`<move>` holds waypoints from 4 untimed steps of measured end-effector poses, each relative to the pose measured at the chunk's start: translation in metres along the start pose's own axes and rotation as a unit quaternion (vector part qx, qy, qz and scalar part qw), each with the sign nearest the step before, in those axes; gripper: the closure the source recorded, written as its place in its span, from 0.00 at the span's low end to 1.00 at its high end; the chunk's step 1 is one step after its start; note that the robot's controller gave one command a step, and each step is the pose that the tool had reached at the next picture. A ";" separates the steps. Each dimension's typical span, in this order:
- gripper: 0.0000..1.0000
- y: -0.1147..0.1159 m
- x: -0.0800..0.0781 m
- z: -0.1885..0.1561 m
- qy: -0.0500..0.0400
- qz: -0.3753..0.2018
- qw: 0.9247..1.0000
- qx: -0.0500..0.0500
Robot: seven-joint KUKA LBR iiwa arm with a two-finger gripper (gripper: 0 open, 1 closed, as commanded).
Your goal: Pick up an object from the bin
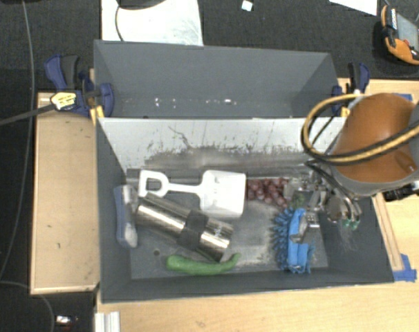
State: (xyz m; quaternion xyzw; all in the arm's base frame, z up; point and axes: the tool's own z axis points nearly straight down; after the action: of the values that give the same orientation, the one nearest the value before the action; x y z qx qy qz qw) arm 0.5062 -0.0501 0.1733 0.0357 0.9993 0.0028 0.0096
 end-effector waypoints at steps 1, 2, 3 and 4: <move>0.00 -0.036 0.003 0.072 0.001 -0.168 0.986 0.000; 0.00 -0.035 0.002 0.071 -0.001 -0.170 0.985 0.000; 0.00 -0.035 0.002 0.071 -0.001 -0.170 0.985 0.000; 0.00 -0.035 0.002 0.071 -0.001 -0.170 0.985 0.000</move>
Offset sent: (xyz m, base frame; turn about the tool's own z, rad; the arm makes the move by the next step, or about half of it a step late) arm 0.0000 0.0000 0.0000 0.0000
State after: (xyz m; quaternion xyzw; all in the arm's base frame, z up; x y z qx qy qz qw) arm 0.5027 -0.0844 0.1022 -0.1346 0.9908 0.0013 0.0105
